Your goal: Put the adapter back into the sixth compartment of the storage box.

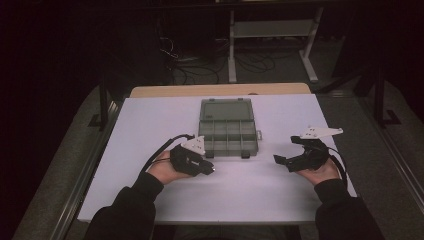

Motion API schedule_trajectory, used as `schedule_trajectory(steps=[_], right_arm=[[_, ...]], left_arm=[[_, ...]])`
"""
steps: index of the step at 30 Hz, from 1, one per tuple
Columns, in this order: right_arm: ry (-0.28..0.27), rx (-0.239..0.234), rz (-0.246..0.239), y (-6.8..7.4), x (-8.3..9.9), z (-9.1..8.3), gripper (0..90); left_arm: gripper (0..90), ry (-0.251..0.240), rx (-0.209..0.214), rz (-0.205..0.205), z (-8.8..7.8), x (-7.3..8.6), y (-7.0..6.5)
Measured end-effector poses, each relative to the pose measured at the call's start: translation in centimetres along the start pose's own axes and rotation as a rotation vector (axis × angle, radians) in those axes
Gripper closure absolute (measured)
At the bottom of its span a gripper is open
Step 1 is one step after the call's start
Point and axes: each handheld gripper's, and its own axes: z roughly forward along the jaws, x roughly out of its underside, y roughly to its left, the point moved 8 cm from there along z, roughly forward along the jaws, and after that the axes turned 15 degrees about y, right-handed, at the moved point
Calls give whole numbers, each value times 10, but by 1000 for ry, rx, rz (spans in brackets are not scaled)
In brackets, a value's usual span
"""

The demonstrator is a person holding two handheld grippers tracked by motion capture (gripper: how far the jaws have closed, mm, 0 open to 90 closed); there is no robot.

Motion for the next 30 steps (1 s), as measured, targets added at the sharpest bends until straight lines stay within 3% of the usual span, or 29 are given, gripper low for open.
schedule_trajectory(steps=[12, 30], right_arm=[[2, -1, -2, 0, 0, 0, 0], [1, -5, -4, 1, 0, 1, 0]], left_arm=[[764, 2, -25, 14, -17, -11, 8], [764, 10, -27, 26, -32, -25, 19]])
